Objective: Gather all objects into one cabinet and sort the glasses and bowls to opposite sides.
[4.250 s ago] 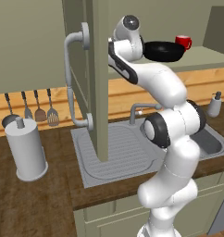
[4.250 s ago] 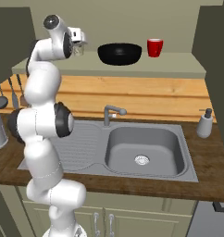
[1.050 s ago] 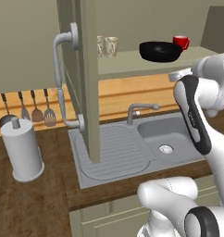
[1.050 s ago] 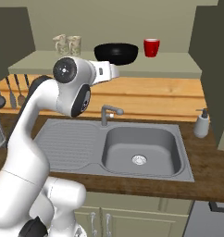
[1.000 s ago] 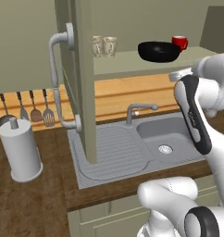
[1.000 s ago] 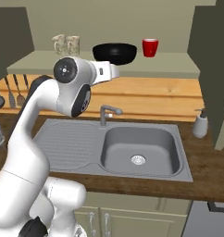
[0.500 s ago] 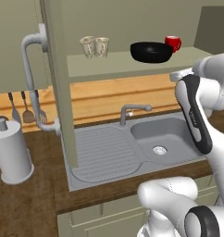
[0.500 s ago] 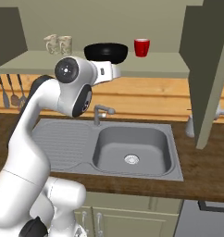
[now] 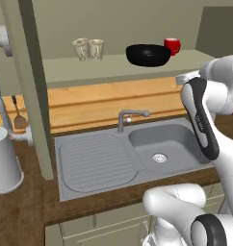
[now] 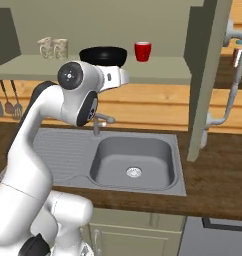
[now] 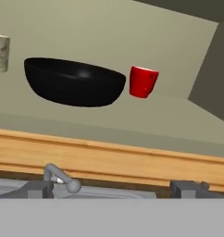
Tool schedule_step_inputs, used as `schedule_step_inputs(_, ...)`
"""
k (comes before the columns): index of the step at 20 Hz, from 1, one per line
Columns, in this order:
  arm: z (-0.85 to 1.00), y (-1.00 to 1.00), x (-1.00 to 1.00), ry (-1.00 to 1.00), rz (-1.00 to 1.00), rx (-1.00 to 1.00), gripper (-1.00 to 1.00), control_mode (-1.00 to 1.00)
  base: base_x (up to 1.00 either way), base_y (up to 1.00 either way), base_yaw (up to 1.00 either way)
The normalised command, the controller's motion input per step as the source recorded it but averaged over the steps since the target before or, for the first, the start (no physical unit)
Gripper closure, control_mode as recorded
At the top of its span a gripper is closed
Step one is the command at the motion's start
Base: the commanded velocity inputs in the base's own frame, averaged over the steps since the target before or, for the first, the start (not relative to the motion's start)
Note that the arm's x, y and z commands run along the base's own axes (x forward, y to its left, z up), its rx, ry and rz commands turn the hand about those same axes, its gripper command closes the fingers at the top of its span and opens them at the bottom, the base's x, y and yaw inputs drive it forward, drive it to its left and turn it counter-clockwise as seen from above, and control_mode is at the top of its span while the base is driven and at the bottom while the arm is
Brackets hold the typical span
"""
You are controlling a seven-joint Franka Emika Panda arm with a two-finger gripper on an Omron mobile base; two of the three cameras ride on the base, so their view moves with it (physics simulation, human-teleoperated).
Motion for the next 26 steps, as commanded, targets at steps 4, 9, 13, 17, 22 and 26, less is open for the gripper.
schedule_step_inputs(4,0.0,0.0,0.0,0.0,0.0,0.0,-1.0,1.0,0.4,-0.69,0.0)
schedule_step_inputs(9,0.0,0.0,0.0,0.0,0.0,0.0,-1.0,1.0,0.4,-0.18,0.0)
schedule_step_inputs(13,0.0,0.0,0.0,0.0,0.0,0.0,-1.0,1.0,0.56,0.0,0.0)
schedule_step_inputs(17,0.0,0.0,0.0,0.0,0.0,0.0,-1.0,1.0,0.96,0.0,0.0)
schedule_step_inputs(22,0.0,0.0,0.0,0.0,0.0,0.0,-1.0,1.0,0.78,0.0,0.0)
schedule_step_inputs(26,0.0,0.0,0.0,0.0,0.0,0.0,-1.0,1.0,0.87,-0.01,0.0)
